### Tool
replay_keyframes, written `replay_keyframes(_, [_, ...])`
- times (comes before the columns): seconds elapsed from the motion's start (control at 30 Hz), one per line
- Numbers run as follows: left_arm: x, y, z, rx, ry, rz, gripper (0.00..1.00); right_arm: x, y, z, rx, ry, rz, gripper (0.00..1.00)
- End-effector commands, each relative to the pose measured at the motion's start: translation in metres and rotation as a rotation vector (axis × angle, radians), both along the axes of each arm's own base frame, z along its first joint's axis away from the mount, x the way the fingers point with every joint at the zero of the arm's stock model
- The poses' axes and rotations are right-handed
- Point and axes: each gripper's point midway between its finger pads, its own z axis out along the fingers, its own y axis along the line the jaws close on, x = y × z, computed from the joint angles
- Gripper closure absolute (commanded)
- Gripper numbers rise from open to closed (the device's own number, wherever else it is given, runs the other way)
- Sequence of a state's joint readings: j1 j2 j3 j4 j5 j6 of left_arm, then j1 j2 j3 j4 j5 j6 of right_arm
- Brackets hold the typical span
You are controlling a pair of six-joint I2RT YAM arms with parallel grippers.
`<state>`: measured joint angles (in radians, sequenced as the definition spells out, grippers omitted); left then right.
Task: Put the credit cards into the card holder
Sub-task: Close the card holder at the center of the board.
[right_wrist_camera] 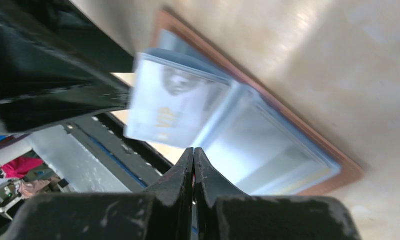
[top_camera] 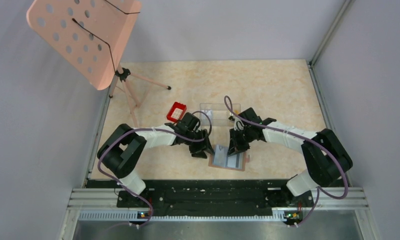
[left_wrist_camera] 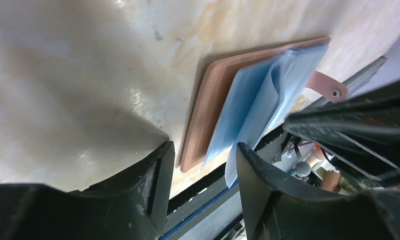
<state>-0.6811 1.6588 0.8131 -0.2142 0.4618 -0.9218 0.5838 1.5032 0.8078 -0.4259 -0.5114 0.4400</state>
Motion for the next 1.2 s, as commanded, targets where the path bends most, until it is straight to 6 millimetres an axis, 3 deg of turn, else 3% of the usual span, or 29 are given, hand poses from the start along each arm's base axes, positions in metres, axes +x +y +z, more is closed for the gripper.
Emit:
replay_keyframes(0.0, [0.002,-0.015,0.001,-0.103,-0.010,-0.023,0.45,-0.006,-0.025,-0.025,-0.082,0.006,-0.010,1.00])
replay_keyframes(0.23, [0.010,-0.004,0.002,-0.089,-0.050,0.070,0.43,-0.021,-0.037,-0.056,-0.138,0.075,0.003,1.00])
replay_keyframes(0.6, [0.007,0.019,0.004,-0.060,-0.099,0.160,0.38,-0.018,-0.032,-0.054,-0.123,0.075,0.016,1.00])
replay_keyframes(0.7, [0.006,0.003,0.007,-0.149,-0.083,0.107,0.37,-0.018,-0.030,-0.051,-0.105,0.073,0.021,1.00])
replay_keyframes(0.97, [0.007,-0.021,-0.001,-0.182,-0.041,0.015,0.37,-0.019,-0.028,-0.054,-0.091,0.082,0.024,1.00])
replay_keyframes(1.17, [0.013,-0.040,0.018,-0.263,-0.063,-0.034,0.41,-0.023,-0.027,-0.059,-0.084,0.103,0.024,1.00])
